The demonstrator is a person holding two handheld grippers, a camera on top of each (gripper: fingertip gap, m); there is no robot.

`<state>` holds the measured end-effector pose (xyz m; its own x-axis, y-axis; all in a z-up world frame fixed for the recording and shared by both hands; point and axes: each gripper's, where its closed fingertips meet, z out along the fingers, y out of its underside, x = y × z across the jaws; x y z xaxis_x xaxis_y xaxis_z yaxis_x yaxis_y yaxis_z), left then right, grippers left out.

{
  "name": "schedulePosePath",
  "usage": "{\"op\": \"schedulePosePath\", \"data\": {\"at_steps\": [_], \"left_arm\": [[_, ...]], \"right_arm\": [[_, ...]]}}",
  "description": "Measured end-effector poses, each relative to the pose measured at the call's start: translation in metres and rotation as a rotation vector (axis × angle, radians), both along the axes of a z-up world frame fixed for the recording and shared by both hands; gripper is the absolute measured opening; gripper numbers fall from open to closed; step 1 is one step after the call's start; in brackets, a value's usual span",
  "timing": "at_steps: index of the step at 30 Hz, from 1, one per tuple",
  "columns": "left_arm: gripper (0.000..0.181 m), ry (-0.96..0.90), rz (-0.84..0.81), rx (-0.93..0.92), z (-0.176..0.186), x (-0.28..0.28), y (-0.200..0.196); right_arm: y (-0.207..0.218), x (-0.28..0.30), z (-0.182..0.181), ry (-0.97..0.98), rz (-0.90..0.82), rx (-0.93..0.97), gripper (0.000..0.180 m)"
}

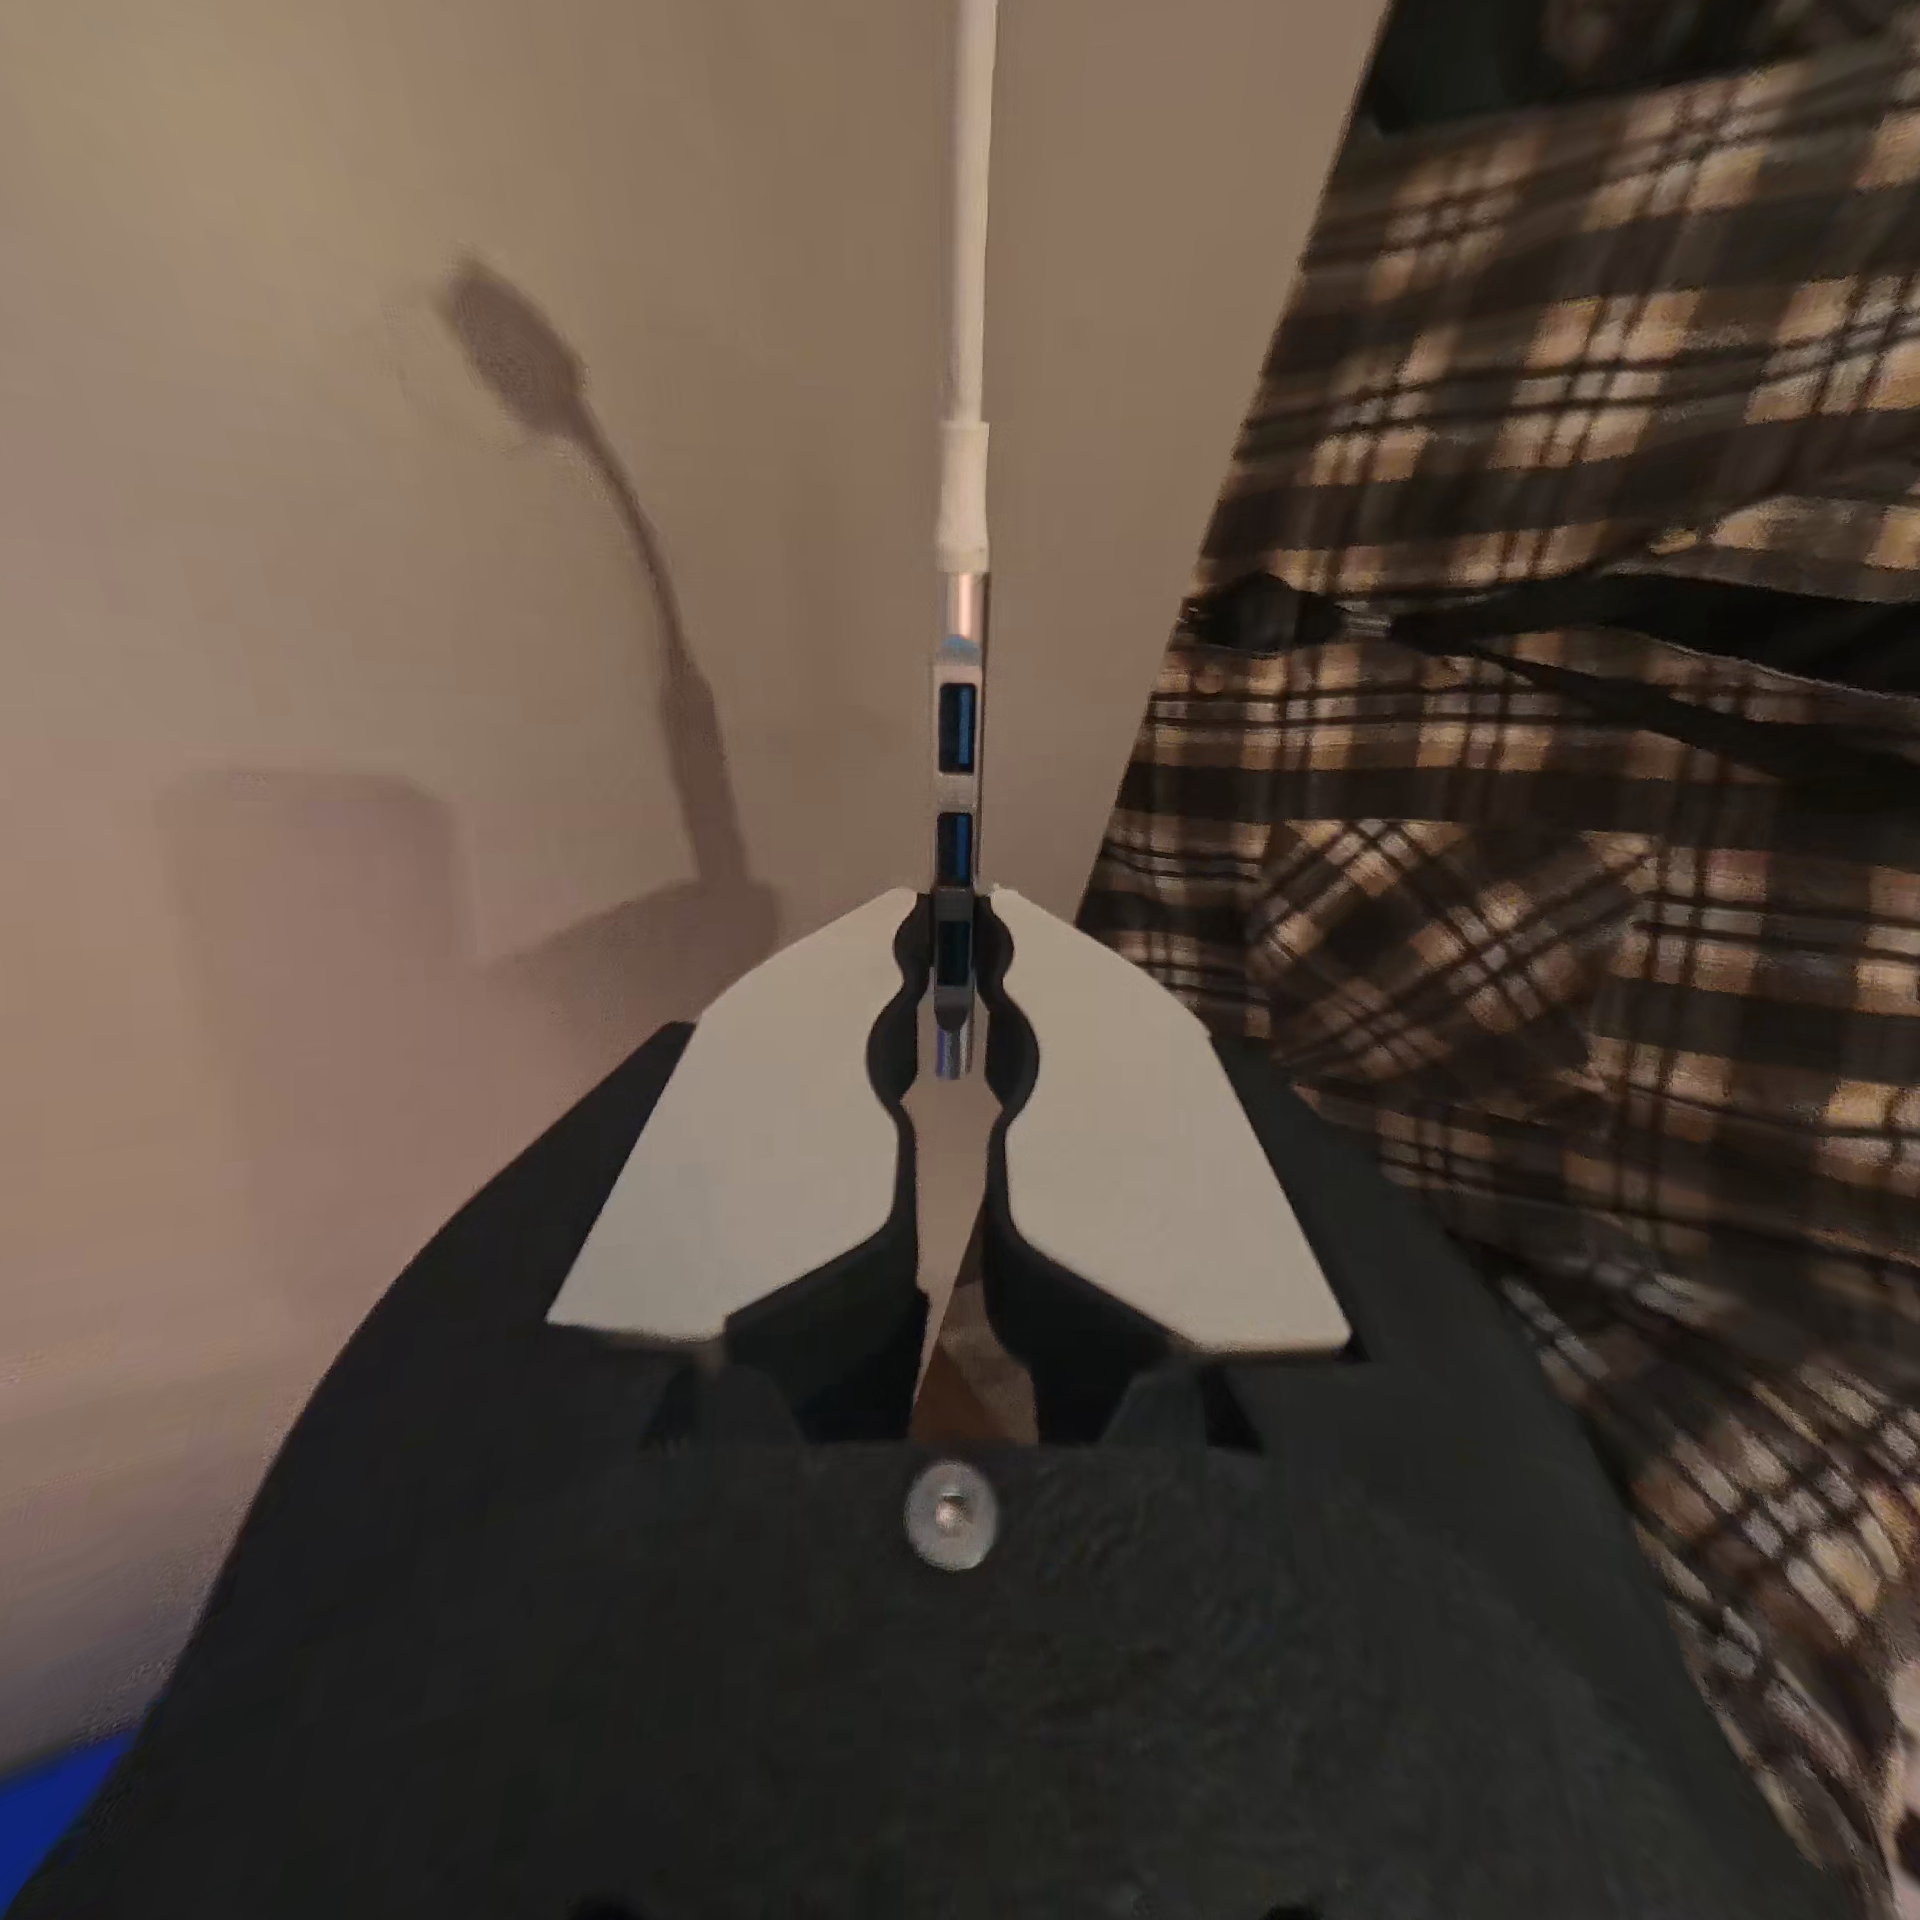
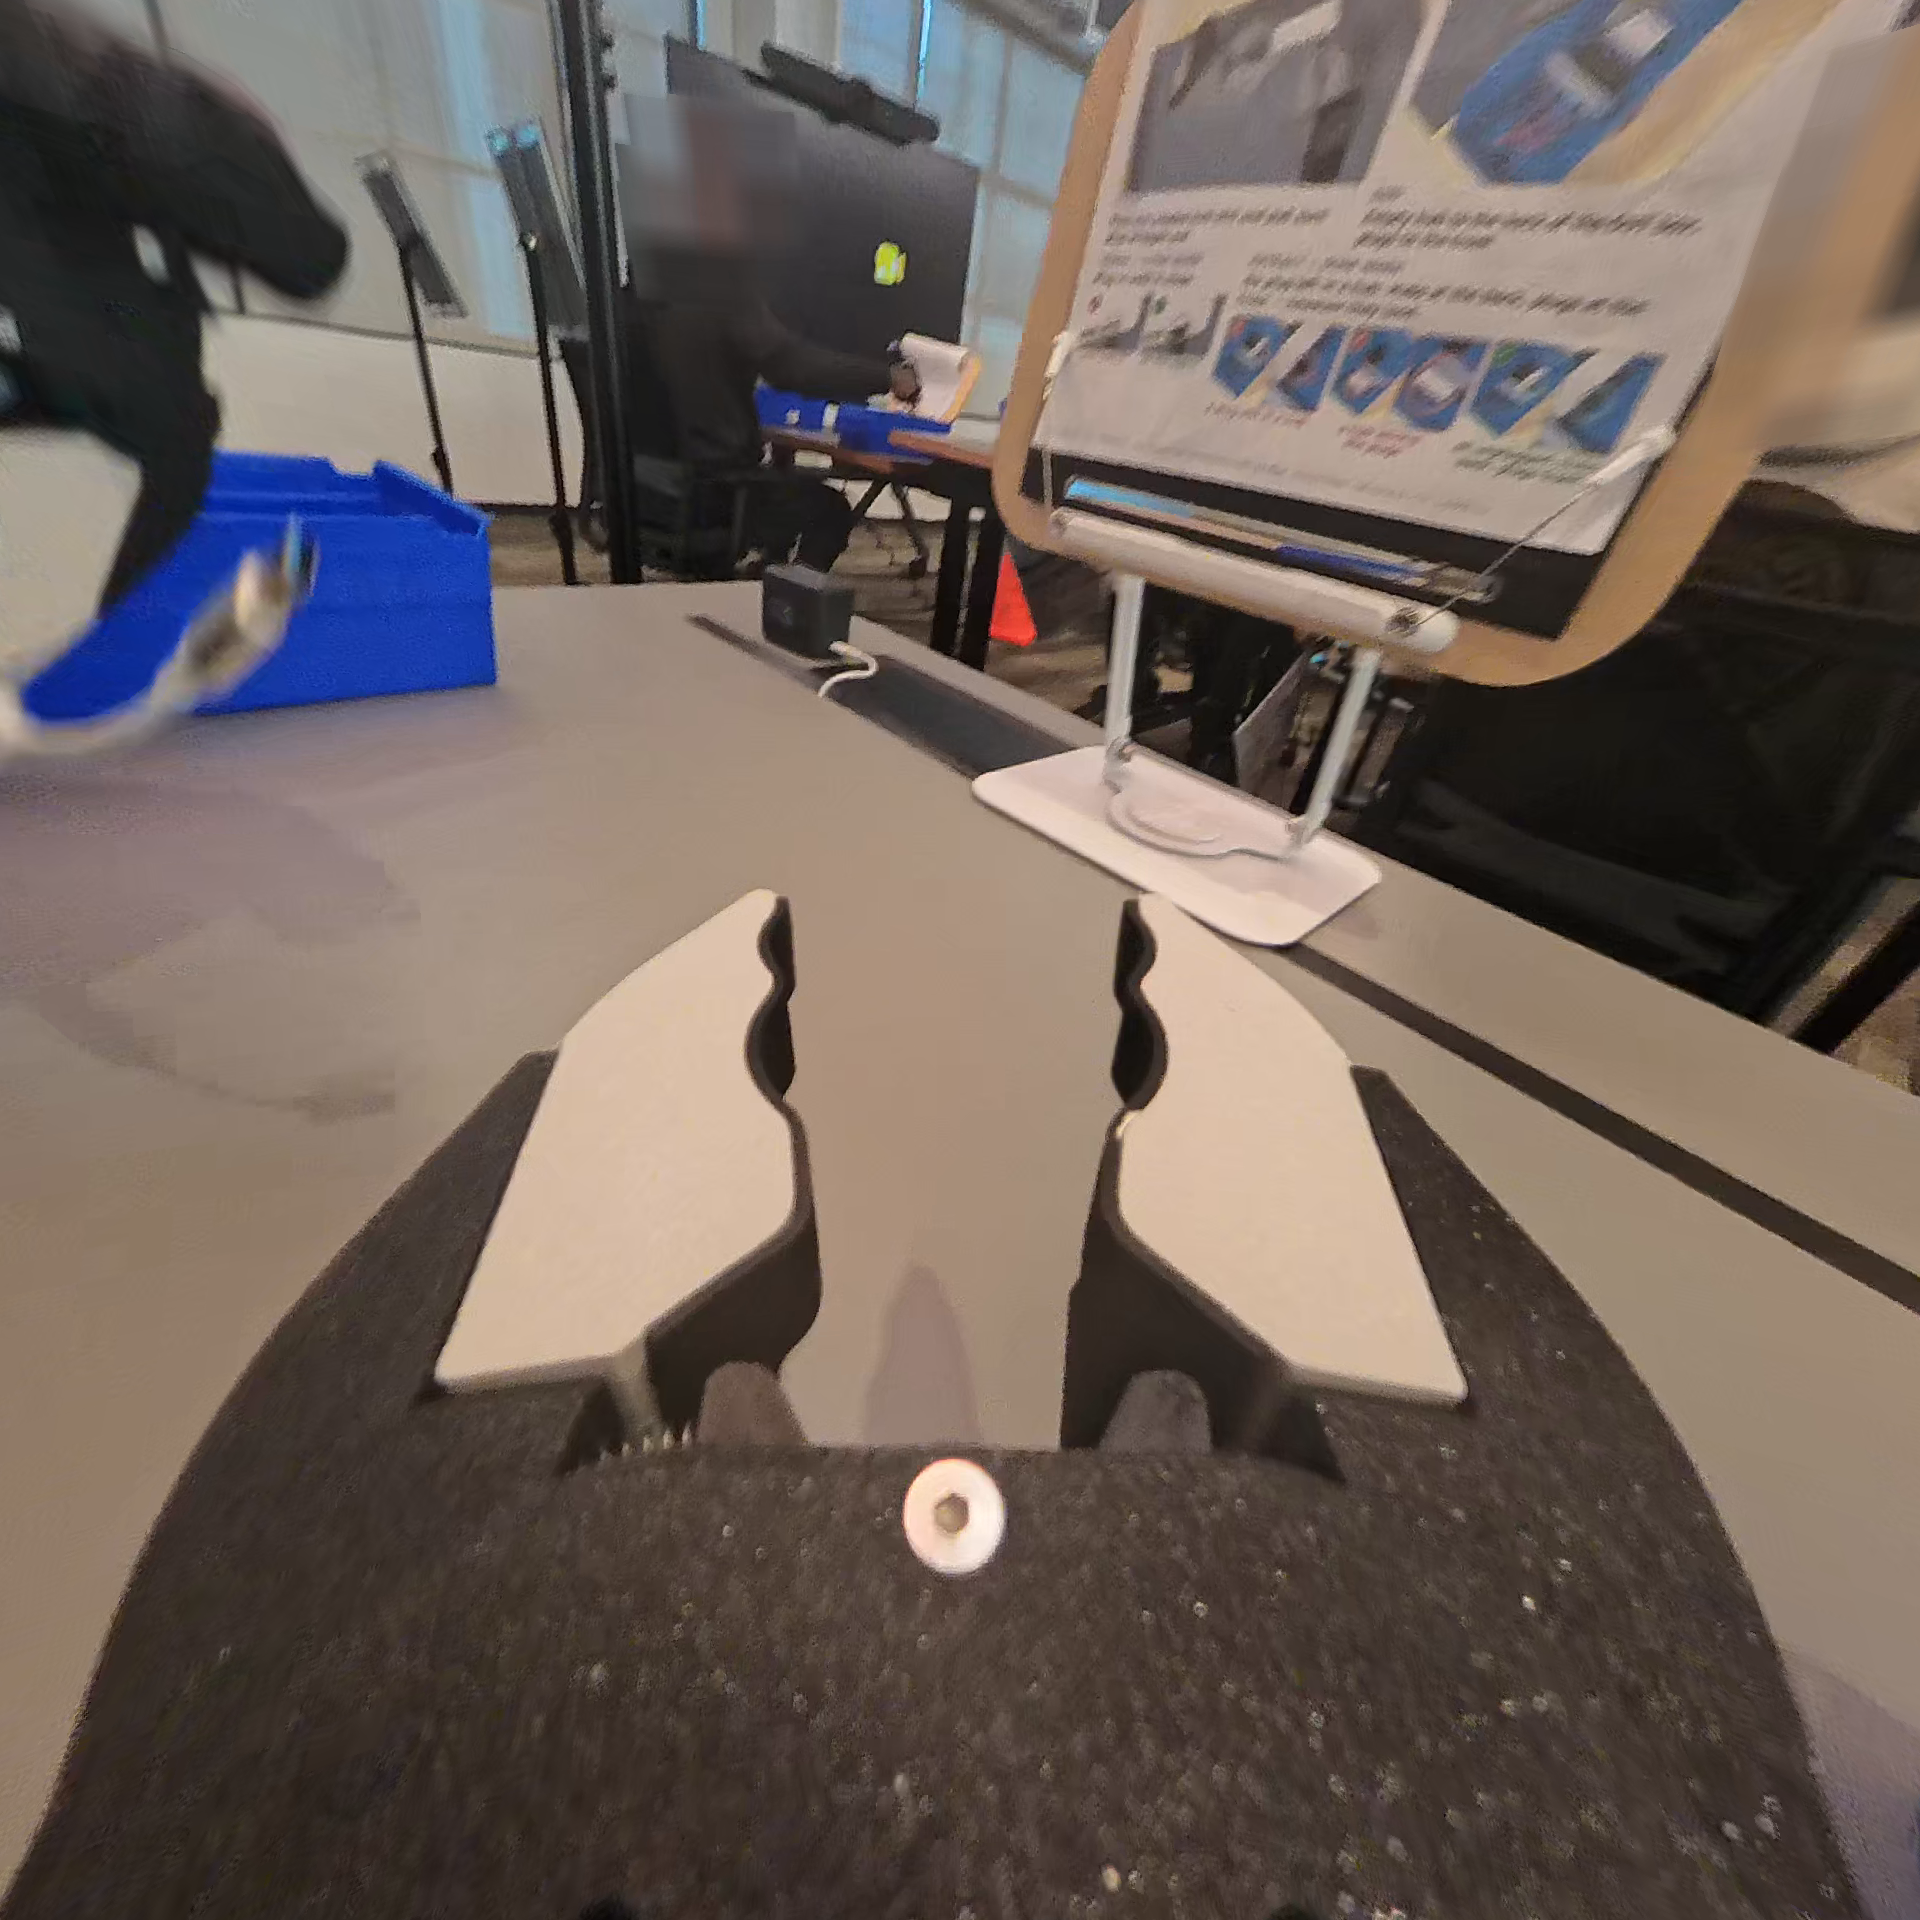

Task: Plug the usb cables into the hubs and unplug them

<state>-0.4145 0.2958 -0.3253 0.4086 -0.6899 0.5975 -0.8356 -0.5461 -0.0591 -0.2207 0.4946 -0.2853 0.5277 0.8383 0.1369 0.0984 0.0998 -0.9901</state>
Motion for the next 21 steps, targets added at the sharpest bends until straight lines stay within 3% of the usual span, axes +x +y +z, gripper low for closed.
{"op": "schedulePosePath", "data": {"at_steps": [3,7,14,21], "left_arm": [[0.007,0.047,-0.129,-0.148,-0.027,0.022,-0.006],[0.007,0.112,-0.258,-0.208,-0.056,0.038,0.000],[0.008,0.134,-0.293,-0.160,-0.082,0.050,0.033],[0.014,0.096,-0.250,0.033,-0.091,0.048,0.064]], "right_arm": [[0.010,0.019,0.009,0.052,-0.044,-0.005,0.058],[0.019,0.034,0.012,0.089,-0.078,-0.022,0.058],[0.021,0.038,0.014,0.077,-0.092,-0.008,0.059],[0.020,0.034,0.012,0.062,-0.084,-0.002,0.060]]}}
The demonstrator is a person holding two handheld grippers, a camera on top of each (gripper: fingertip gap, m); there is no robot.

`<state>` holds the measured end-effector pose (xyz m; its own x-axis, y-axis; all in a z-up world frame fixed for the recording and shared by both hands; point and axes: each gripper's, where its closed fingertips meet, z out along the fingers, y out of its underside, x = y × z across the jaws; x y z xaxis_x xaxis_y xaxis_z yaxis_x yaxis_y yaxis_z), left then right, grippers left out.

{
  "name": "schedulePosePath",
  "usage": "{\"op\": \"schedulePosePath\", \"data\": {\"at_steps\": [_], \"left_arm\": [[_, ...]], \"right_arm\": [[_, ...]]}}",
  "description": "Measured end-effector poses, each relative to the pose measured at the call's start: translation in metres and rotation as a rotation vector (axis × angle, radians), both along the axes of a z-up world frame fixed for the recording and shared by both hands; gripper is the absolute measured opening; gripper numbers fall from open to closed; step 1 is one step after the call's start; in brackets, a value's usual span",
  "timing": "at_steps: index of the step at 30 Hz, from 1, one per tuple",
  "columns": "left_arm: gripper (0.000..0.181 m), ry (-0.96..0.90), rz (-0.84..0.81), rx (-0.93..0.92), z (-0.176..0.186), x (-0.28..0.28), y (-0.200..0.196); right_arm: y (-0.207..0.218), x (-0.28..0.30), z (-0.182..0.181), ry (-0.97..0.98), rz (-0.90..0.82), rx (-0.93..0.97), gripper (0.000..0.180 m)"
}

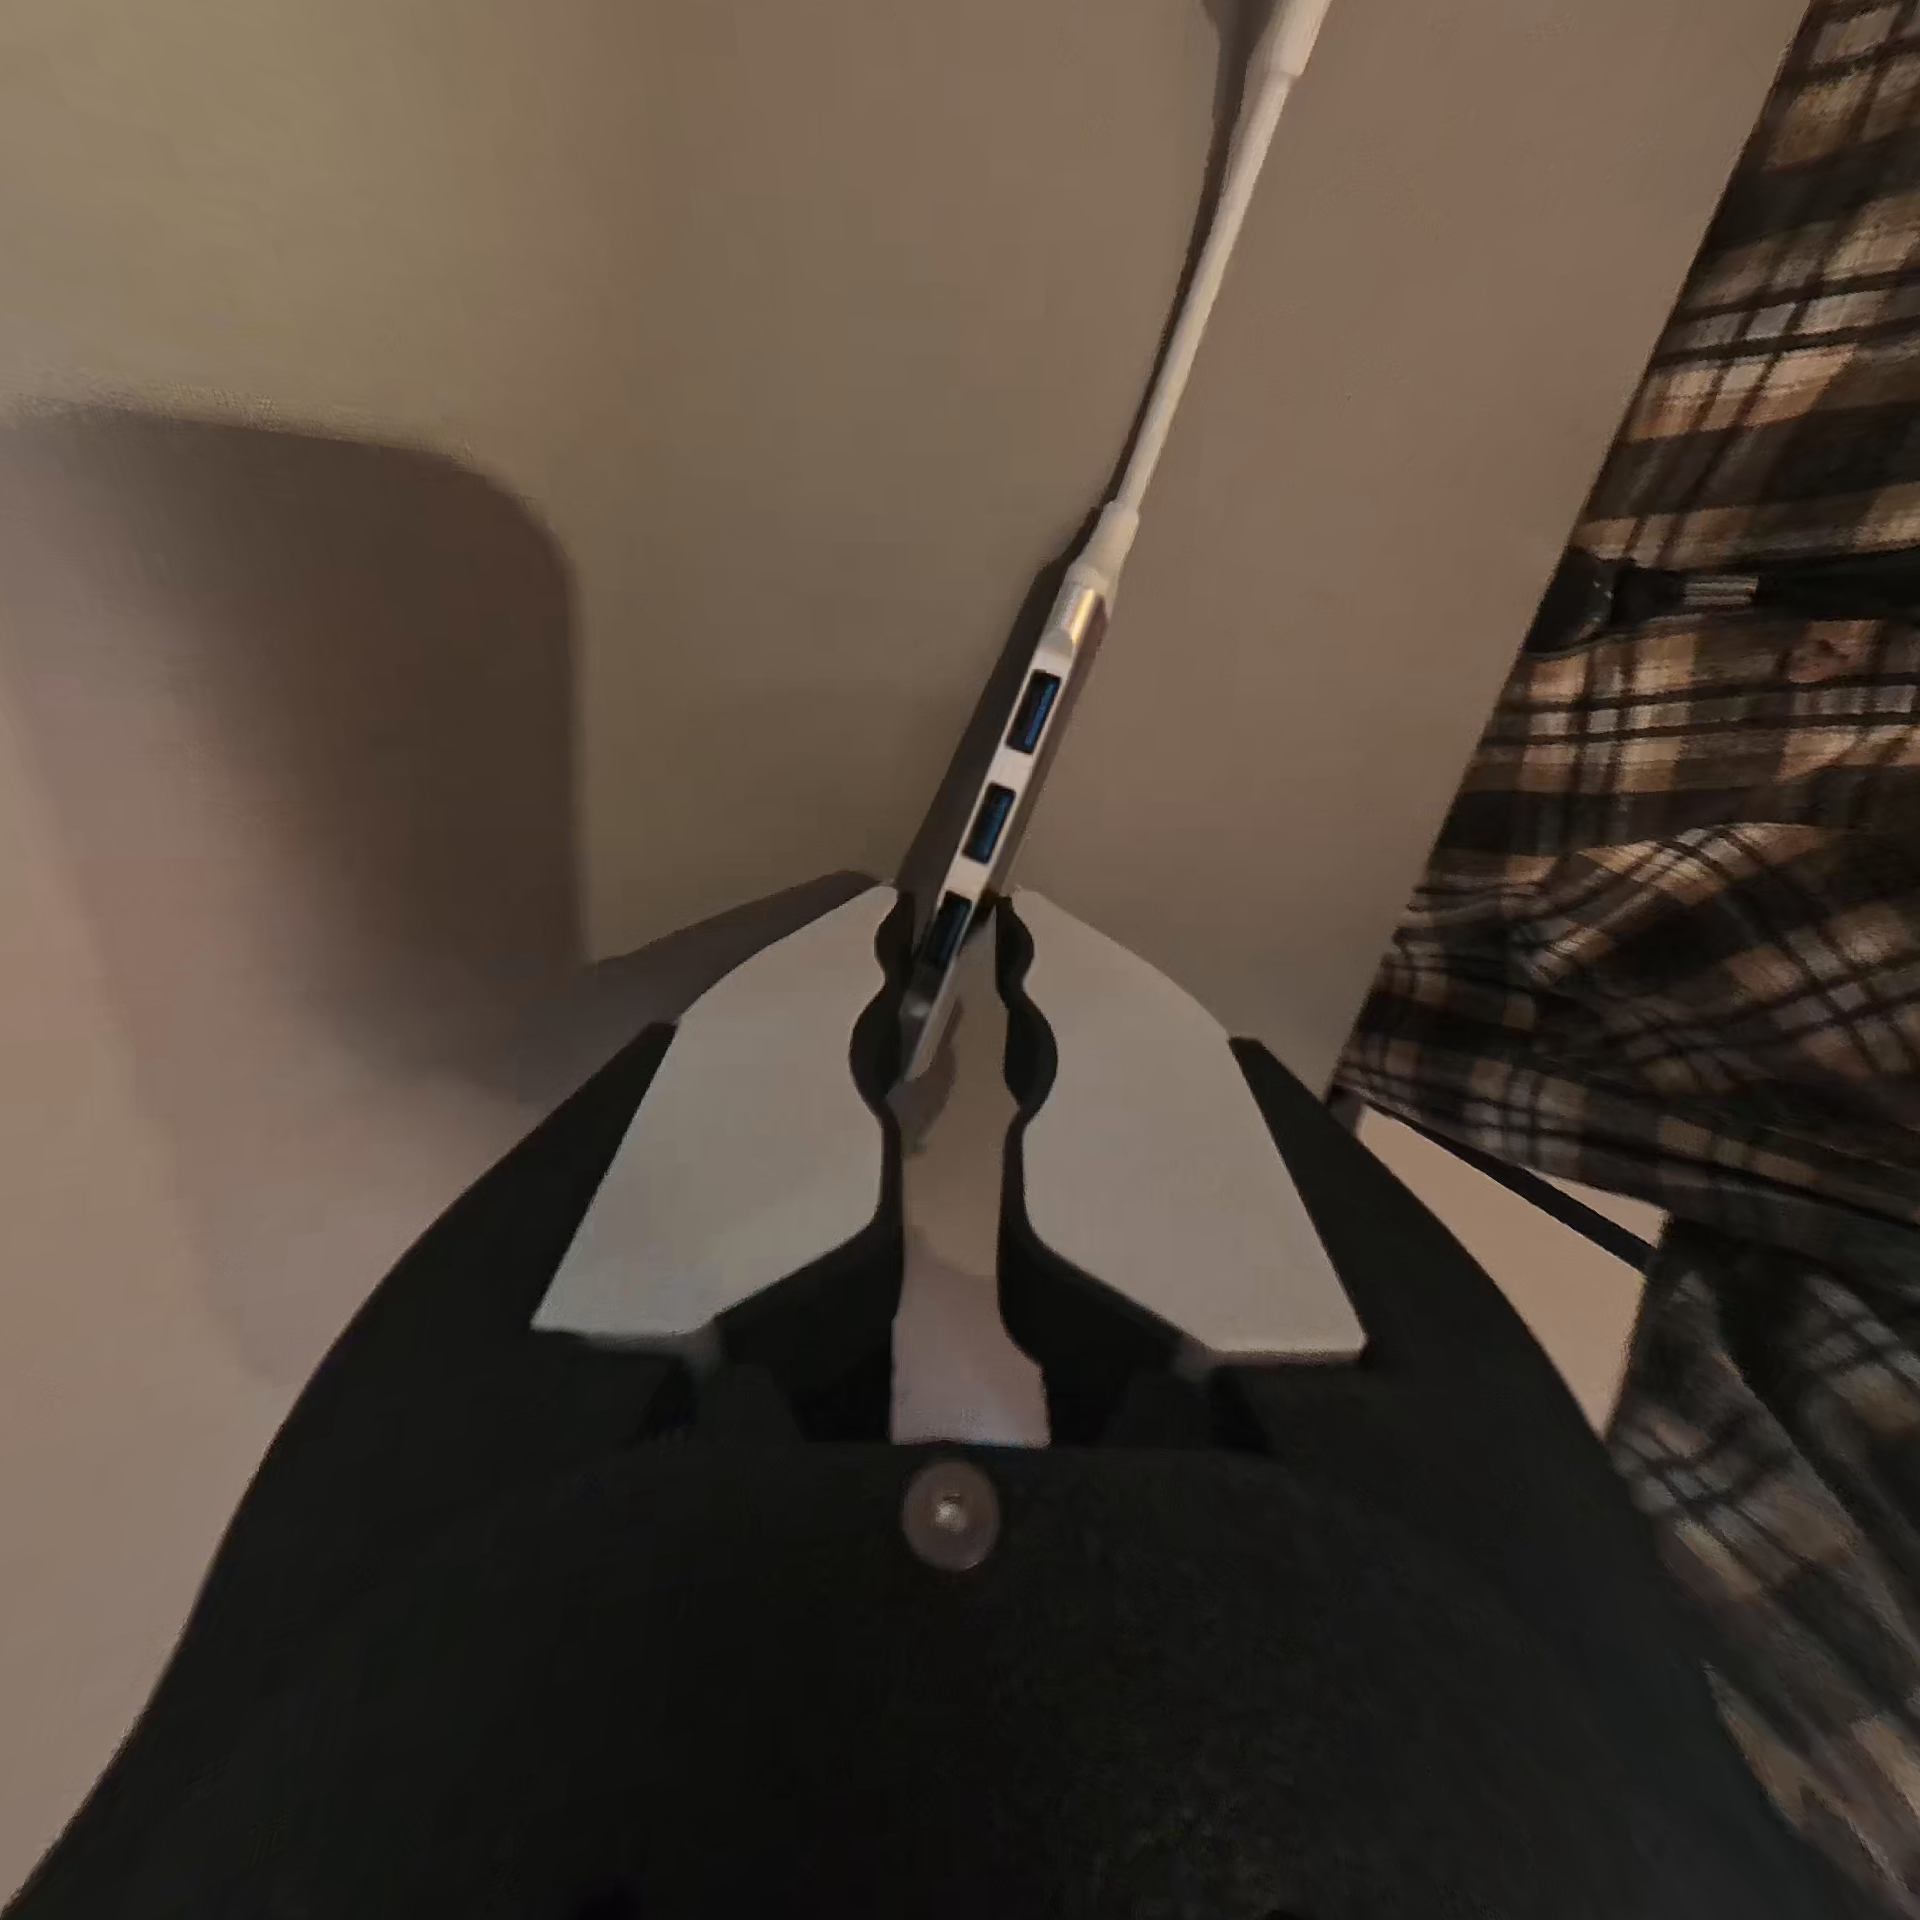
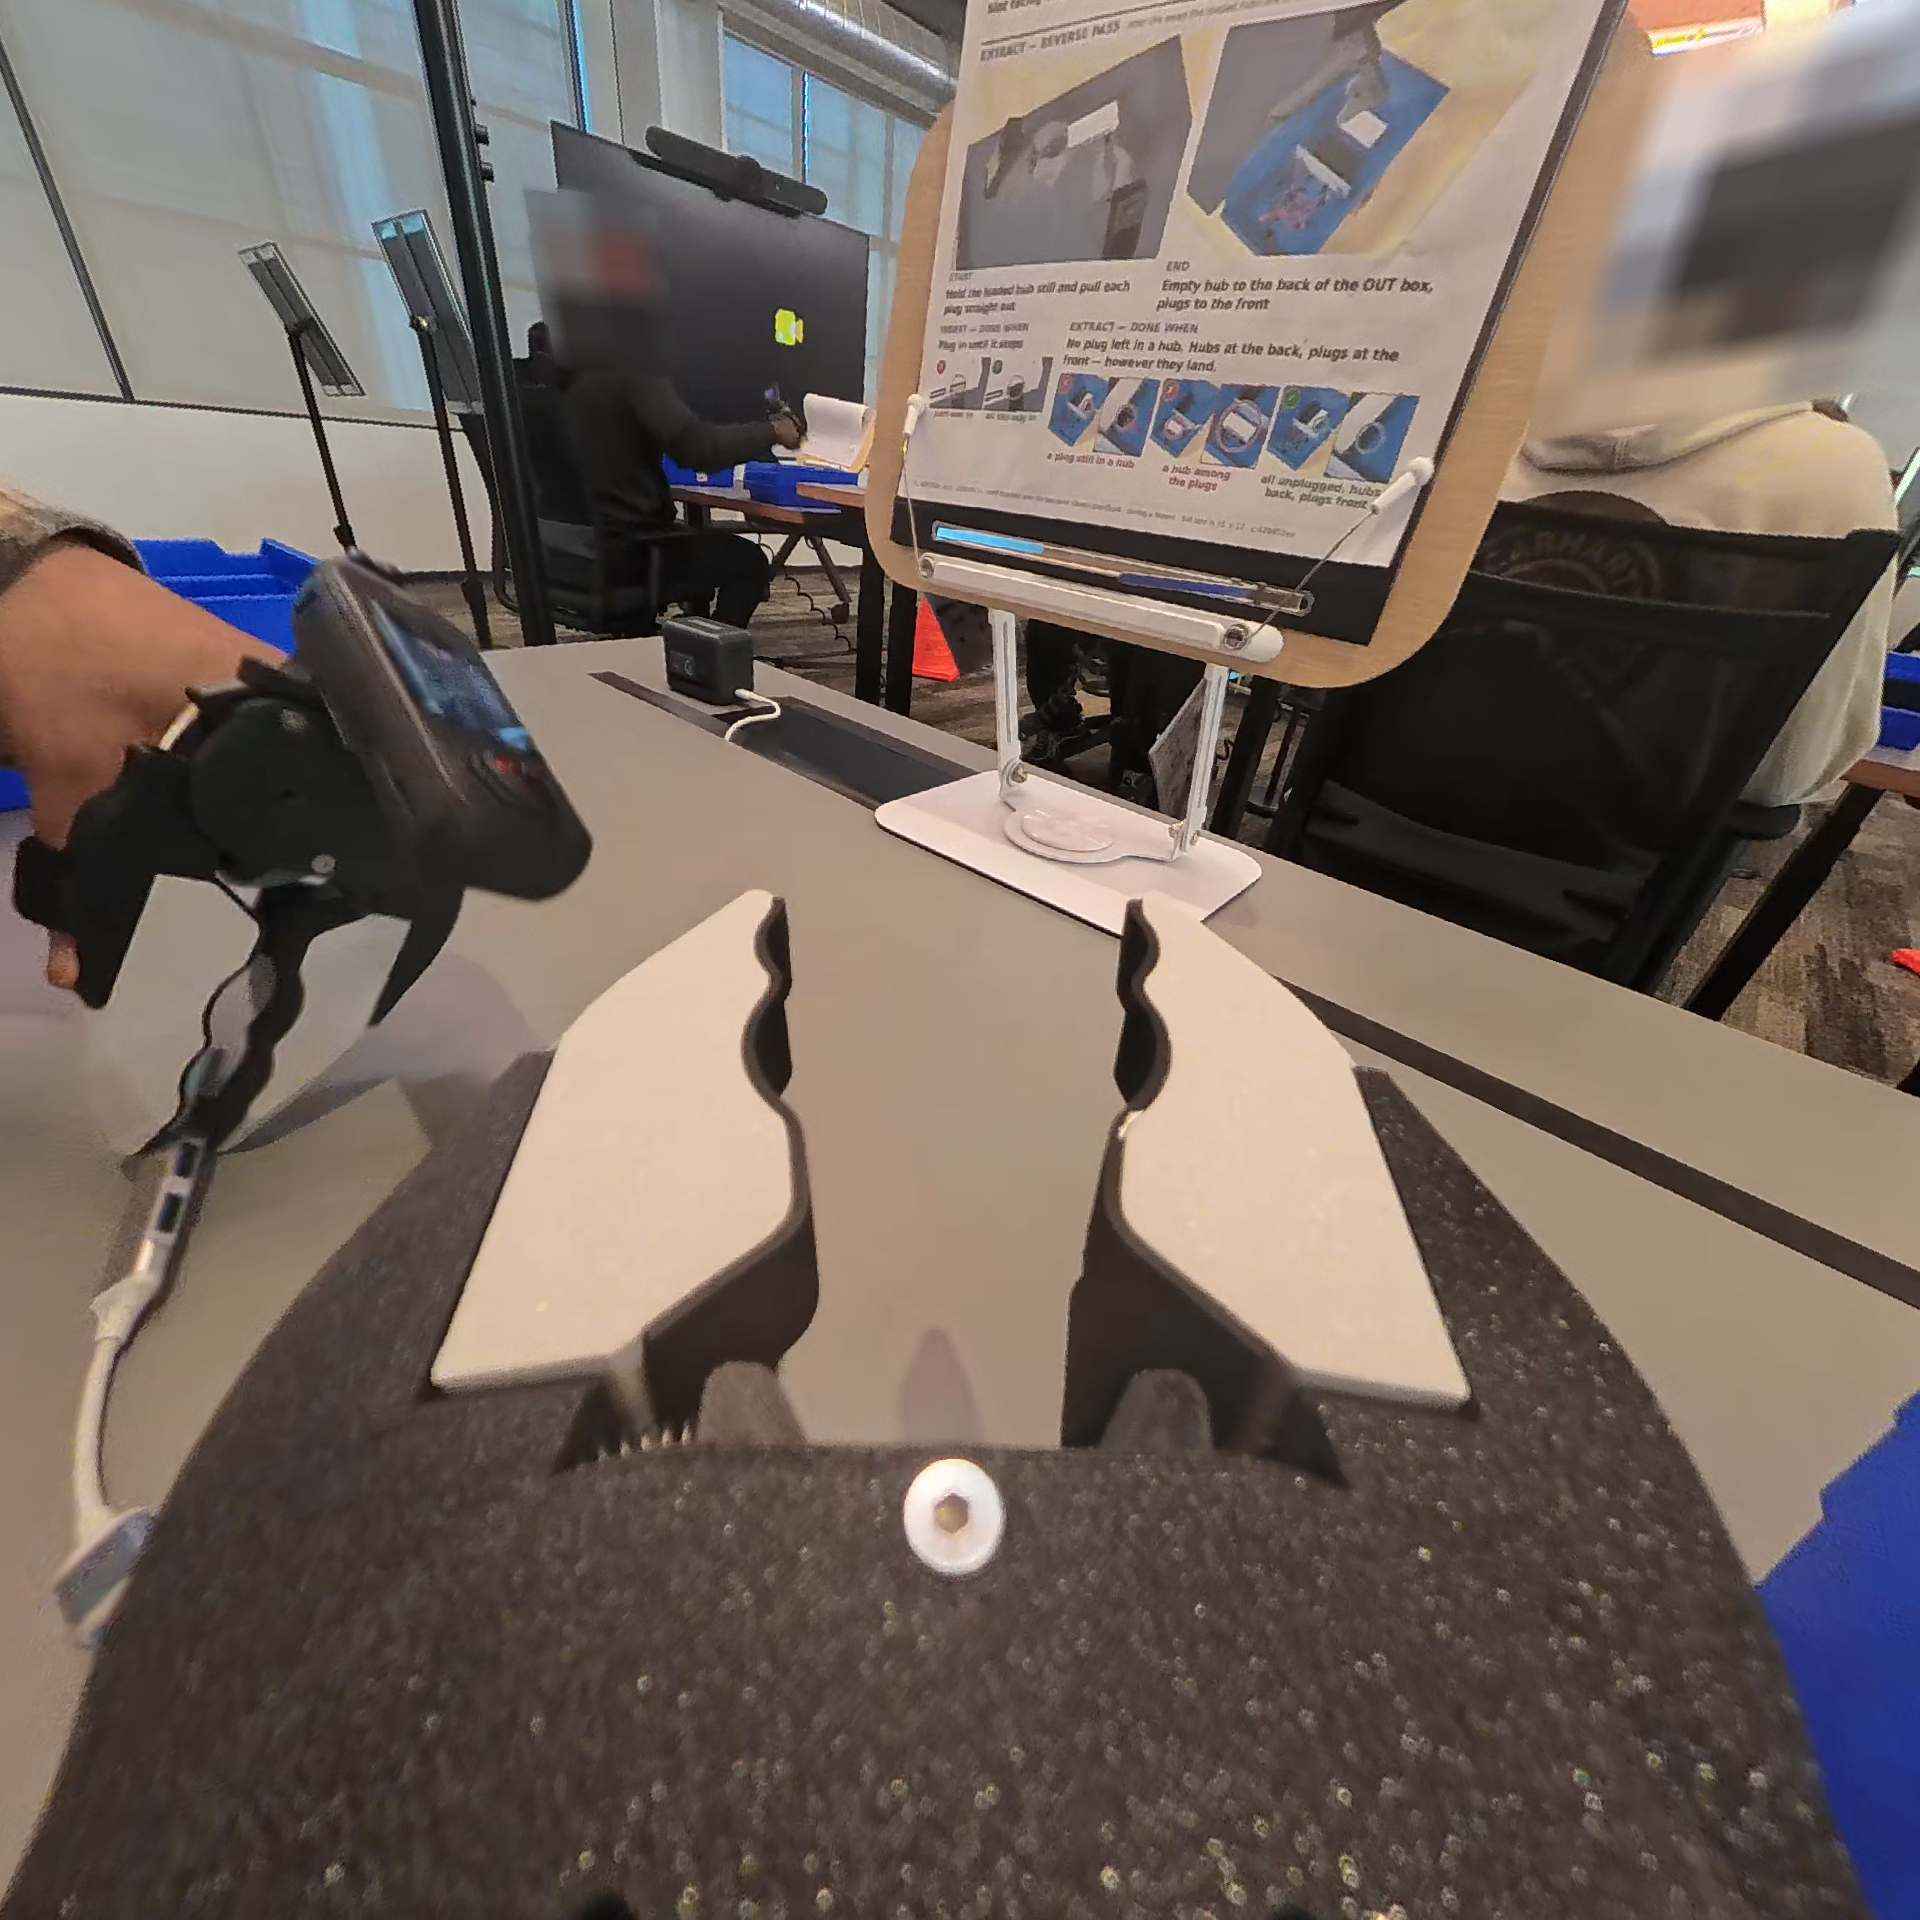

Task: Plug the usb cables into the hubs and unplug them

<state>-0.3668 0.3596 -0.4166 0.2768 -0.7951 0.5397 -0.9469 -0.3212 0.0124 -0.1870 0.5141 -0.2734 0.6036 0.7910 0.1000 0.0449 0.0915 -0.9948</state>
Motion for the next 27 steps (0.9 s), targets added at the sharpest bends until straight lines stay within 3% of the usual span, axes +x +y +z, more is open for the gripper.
{"op": "schedulePosePath", "data": {"at_steps": [6,10,14,17,21,27], "left_arm": [[0.041,-0.154,0.105,0.332,0.033,-0.007,0.037],[0.059,-0.311,0.281,0.715,0.114,-0.039,0.060],[0.070,-0.390,0.600,1.097,0.211,-0.132,0.062],[0.071,-0.331,0.849,1.263,0.249,-0.228,0.038],[0.067,-0.241,1.114,1.335,0.254,-0.335,-0.007],[0.063,-0.081,1.298,1.273,0.191,-0.418,-0.055]], "right_arm": [[-0.004,-0.005,0.000,-0.020,0.003,0.015,0.062],[-0.007,-0.009,0.000,-0.026,0.013,0.020,0.062],[-0.009,-0.016,-0.005,-0.043,0.024,0.002,0.061],[-0.011,-0.022,-0.010,-0.058,0.034,-0.014,0.061],[-0.011,-0.027,-0.018,-0.079,0.039,-0.033,0.061],[-0.006,-0.029,-0.033,-0.123,0.016,-0.037,0.060]]}}
